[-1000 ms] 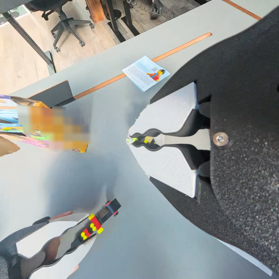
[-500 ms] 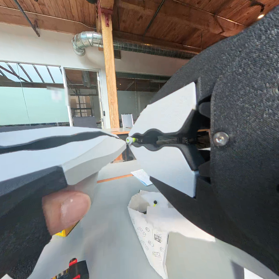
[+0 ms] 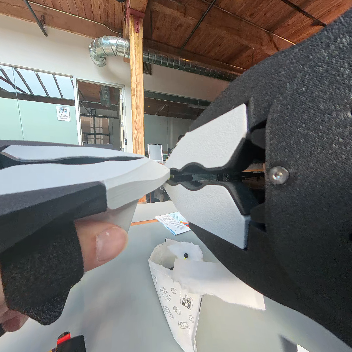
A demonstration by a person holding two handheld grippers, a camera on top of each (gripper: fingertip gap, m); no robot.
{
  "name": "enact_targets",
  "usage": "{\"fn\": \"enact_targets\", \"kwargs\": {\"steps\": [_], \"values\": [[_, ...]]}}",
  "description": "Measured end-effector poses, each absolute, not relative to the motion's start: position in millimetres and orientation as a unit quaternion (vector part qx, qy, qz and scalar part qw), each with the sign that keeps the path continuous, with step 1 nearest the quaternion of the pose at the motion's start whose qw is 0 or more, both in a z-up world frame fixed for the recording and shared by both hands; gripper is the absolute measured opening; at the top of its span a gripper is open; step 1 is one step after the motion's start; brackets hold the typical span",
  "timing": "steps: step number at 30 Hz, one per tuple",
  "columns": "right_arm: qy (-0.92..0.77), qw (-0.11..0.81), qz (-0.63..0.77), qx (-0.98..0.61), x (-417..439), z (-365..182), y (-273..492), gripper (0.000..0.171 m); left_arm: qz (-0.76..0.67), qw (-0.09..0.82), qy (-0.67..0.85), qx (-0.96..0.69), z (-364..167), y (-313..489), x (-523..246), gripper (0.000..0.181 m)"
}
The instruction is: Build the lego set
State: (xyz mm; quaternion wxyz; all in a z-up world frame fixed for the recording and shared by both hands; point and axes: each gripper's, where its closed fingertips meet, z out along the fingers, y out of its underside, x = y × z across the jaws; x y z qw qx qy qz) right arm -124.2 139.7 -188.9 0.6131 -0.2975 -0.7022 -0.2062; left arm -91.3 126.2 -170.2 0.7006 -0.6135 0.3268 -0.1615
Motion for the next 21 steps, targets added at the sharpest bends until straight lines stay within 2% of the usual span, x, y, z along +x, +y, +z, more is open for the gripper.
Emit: {"fn": "enact_targets", "kwargs": {"steps": [9, 14, 17, 19, 21], "values": [[-0.695, 0.61, -0.208, -0.319, -115.0, -191.3, 150.2, 0.003, -0.159, 0.71, 0.322, -0.606, -172.4, 129.0, -93.8, 0.0], [-0.714, 0.574, -0.191, -0.352, -113.6, -208.9, 180.4, 0.003, -0.129, 0.671, 0.33, -0.652, -194.2, 155.4, -104.7, 0.0], [-0.762, 0.505, -0.069, -0.4, -112.4, -240.4, 187.9, 0.003, -0.104, 0.646, 0.332, -0.68, -203.8, 164.5, -124.7, 0.0], [-0.788, 0.419, 0.045, -0.45, -111.1, -259.1, 182.9, 0.003, -0.104, 0.604, 0.344, -0.711, -215.8, 163.7, -134.3, 0.0], [-0.811, 0.356, 0.07, -0.459, -109.2, -272.2, 185.0, 0.003, -0.075, 0.59, 0.345, -0.727, -221.1, 162.5, -150.2, 0.0]]}}
